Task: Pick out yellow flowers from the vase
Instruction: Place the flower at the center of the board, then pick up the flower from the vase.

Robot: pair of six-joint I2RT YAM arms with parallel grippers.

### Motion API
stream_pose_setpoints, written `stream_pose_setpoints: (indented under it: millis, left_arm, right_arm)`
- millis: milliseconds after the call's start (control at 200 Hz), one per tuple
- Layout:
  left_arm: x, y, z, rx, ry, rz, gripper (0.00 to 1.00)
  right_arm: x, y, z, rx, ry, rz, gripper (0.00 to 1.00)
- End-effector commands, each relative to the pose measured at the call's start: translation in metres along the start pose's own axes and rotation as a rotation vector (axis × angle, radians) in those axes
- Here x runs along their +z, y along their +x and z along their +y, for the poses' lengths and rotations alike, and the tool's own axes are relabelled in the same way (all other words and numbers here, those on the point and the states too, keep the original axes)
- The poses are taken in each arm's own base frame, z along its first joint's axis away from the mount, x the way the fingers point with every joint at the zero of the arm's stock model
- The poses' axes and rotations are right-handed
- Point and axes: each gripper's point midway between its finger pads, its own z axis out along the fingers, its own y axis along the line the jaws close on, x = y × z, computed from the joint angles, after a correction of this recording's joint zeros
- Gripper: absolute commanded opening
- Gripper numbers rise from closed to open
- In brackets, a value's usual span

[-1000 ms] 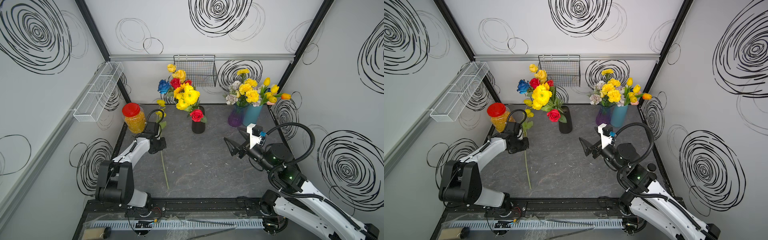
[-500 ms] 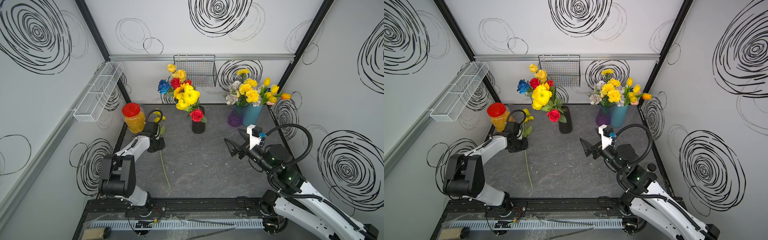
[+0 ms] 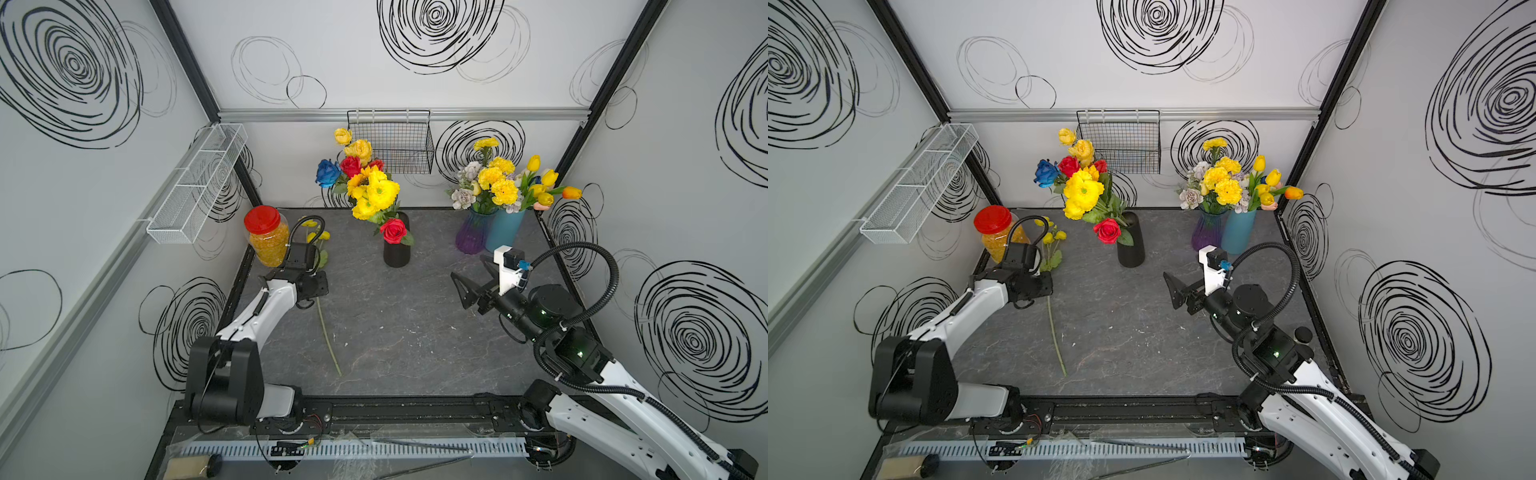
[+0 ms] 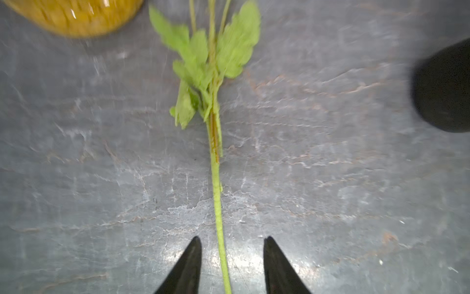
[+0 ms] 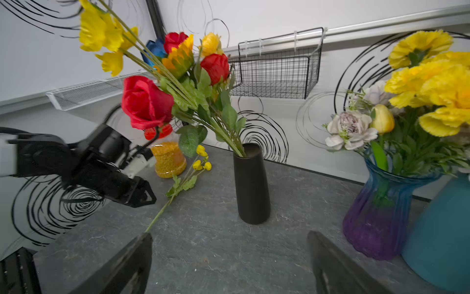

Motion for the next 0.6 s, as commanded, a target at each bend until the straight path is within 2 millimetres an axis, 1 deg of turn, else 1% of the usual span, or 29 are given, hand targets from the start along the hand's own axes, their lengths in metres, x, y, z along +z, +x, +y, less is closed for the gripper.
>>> stream_pose_setpoints:
  millis: [0,105,175,250,345,370,385,415,450,535,595]
  left_arm:
    - [-0.041,-0.022,-0.014,-0.007,0.071,-0.19,0.48]
    - [-0.079,-0.026,-0.035,0.026,0.174,-0.314,0.54]
    - [-0.104,-0.027,-0.041,0.059,0.2,-0.396,0.58]
    - [-0.124,-0.026,-0.042,0.071,0.223,-0.475,0.62]
    - [-0.148,-0.024,-0.038,0.06,0.258,-0.557,0.67]
    - [-0.155,-0.023,-0.037,0.059,0.268,-0.577,0.7]
    - [-0.158,-0.023,-0.037,0.055,0.274,-0.587,0.73]
    - [-0.161,-0.022,-0.035,0.041,0.283,-0.598,0.8]
    - [-0.164,-0.021,-0.031,0.026,0.289,-0.604,0.84]
    - [-0.164,-0.019,-0.028,0.023,0.331,-0.586,0.85]
    - [-0.163,-0.016,-0.023,0.034,0.333,-0.593,0.87]
  right_arm:
    - [0.004,-0.001,-0.023,0.013,0.06,0.052,0.96]
    - [0.01,-0.007,-0.029,0.011,0.026,0.022,0.94]
    - [0.018,-0.007,-0.03,-0.024,0.005,0.009,0.93]
    - [0.029,-0.01,-0.024,-0.063,-0.033,-0.007,0.92]
    - [0.043,-0.012,-0.019,-0.118,-0.073,-0.036,0.91]
    - [0.047,-0.011,-0.018,-0.133,-0.084,-0.04,0.91]
    - [0.05,-0.01,-0.018,-0.143,-0.089,-0.044,0.91]
    - [0.055,-0.009,-0.016,-0.161,-0.104,-0.05,0.91]
    - [0.061,-0.006,-0.014,-0.181,-0.122,-0.055,0.91]
    - [0.078,0.001,-0.01,-0.229,-0.164,-0.071,0.88]
    - [0.09,0.005,-0.008,-0.26,-0.184,-0.071,0.83]
